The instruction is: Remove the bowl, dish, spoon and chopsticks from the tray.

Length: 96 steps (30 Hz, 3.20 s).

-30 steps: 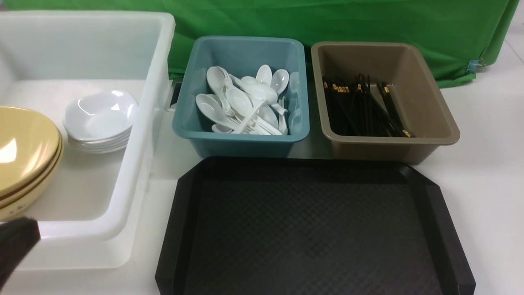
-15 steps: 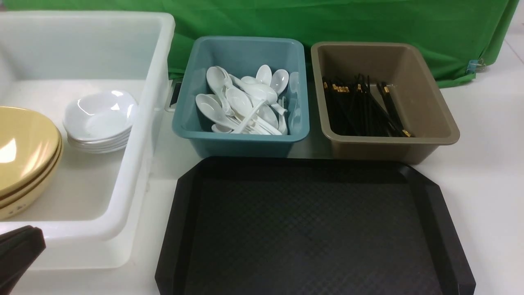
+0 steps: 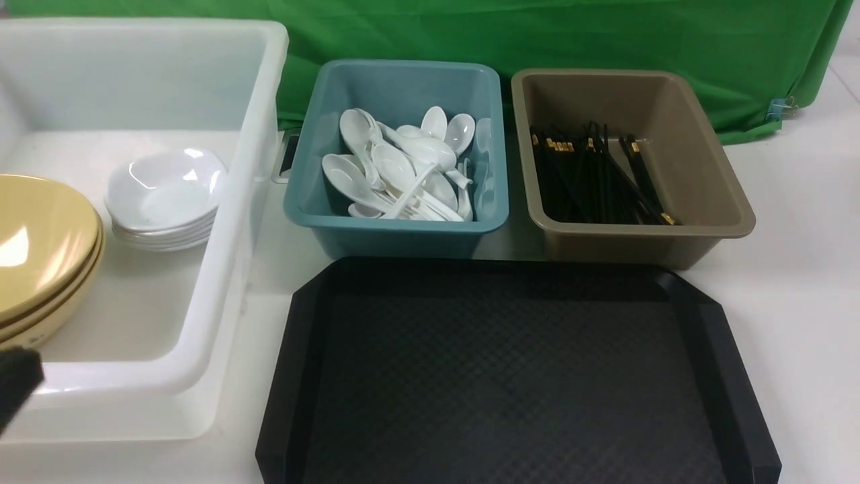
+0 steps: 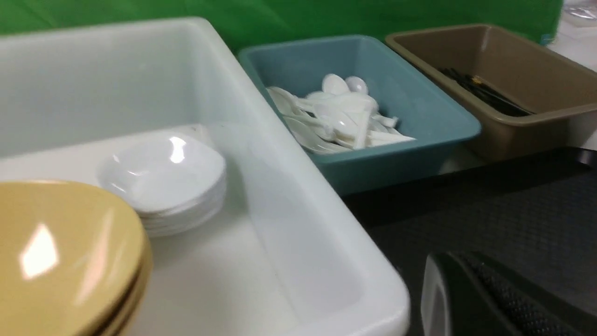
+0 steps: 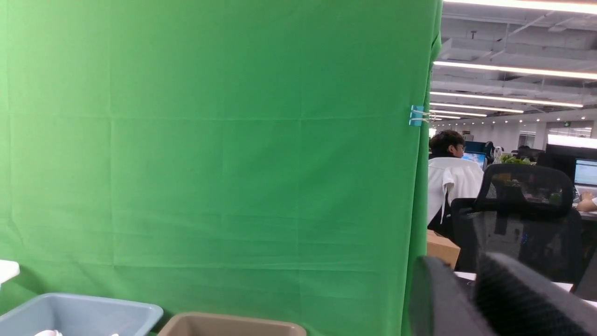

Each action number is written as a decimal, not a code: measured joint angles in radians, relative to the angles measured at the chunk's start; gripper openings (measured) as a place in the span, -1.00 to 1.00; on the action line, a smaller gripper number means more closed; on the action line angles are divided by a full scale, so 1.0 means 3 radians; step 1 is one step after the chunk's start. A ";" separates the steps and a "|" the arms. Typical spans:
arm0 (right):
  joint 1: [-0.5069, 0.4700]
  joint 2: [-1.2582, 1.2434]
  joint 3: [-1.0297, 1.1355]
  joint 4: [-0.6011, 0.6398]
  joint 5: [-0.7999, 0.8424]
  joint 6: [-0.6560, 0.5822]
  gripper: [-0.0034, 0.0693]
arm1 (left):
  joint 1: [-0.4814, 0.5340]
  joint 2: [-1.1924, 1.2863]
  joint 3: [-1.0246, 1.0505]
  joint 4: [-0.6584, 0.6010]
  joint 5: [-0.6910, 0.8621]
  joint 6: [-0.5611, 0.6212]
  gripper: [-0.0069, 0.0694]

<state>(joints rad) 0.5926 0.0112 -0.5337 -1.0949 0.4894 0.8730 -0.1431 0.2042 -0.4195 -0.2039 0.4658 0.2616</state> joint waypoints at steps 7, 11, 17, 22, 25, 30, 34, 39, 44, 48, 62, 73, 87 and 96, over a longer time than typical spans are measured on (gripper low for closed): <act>0.0000 0.0000 0.0000 0.0000 0.0000 0.0000 -0.53 | 0.0449 -0.0325 0.0779 0.0479 -0.0862 -0.0520 -0.81; 0.0000 0.0000 0.0000 0.0000 0.0000 0.0000 -0.51 | 0.0638 -0.0634 0.1255 0.0488 -0.0950 -0.0622 -0.81; 0.0000 0.0000 0.0000 0.0005 0.0002 0.0000 -0.49 | 0.0687 -0.0673 0.1420 0.0499 -0.0714 -0.0689 -0.81; 0.0000 0.0000 0.0000 0.0019 0.0002 0.0000 -0.47 | 0.0679 -0.0676 0.1424 0.0499 -0.0767 -0.0691 -0.81; 0.0000 0.0000 0.0000 0.0026 0.0002 0.0000 -0.45 | 0.0679 -0.0676 0.1424 0.0499 -0.0778 -0.0693 -0.81; 0.0000 0.0000 0.0000 0.0026 0.0002 0.0000 -0.43 | 0.0679 -0.0676 0.1424 0.0499 -0.0778 -0.0697 -0.81; 0.0000 0.0000 0.0000 0.0028 0.0002 0.0000 -0.41 | 0.0679 -0.0676 0.1424 0.0499 -0.0778 -0.0697 -0.81; 0.0000 0.0000 0.0000 0.0032 0.0002 0.0000 -0.38 | 0.0679 -0.0676 0.1424 0.0499 -0.0778 -0.0697 -0.81; 0.0000 0.0000 0.0000 0.0036 0.0002 0.0000 -0.34 | 0.0679 -0.0676 0.1424 0.0499 -0.0778 -0.0697 -0.81; 0.0000 0.0000 0.0000 0.0223 -0.0081 -0.0028 -0.32 | 0.0679 -0.0676 0.1424 0.0499 -0.0778 -0.0697 -0.81; 0.0077 0.0214 0.0236 0.3708 -0.1342 -0.2995 -0.27 | 0.0679 -0.0676 0.1424 0.0521 -0.0800 -0.0698 -0.81; -0.0860 0.0294 0.0937 0.3762 -0.1386 -0.3539 -0.24 | 0.0679 -0.0682 0.1424 0.0525 -0.0800 -0.0698 -0.81; -0.2048 -0.0028 0.1804 0.3760 -0.0812 -0.3562 -0.24 | 0.0679 -0.0685 0.1424 0.0599 -0.0809 -0.0698 -0.81; -0.2048 -0.0030 0.1804 0.3760 -0.0810 -0.3509 -0.24 | 0.0679 -0.0685 0.1424 0.0607 -0.0809 -0.0698 -0.81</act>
<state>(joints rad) -0.0217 0.0021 0.0073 0.0329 0.2464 -0.1798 0.0607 -0.0013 0.0076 -0.0219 0.2231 0.0521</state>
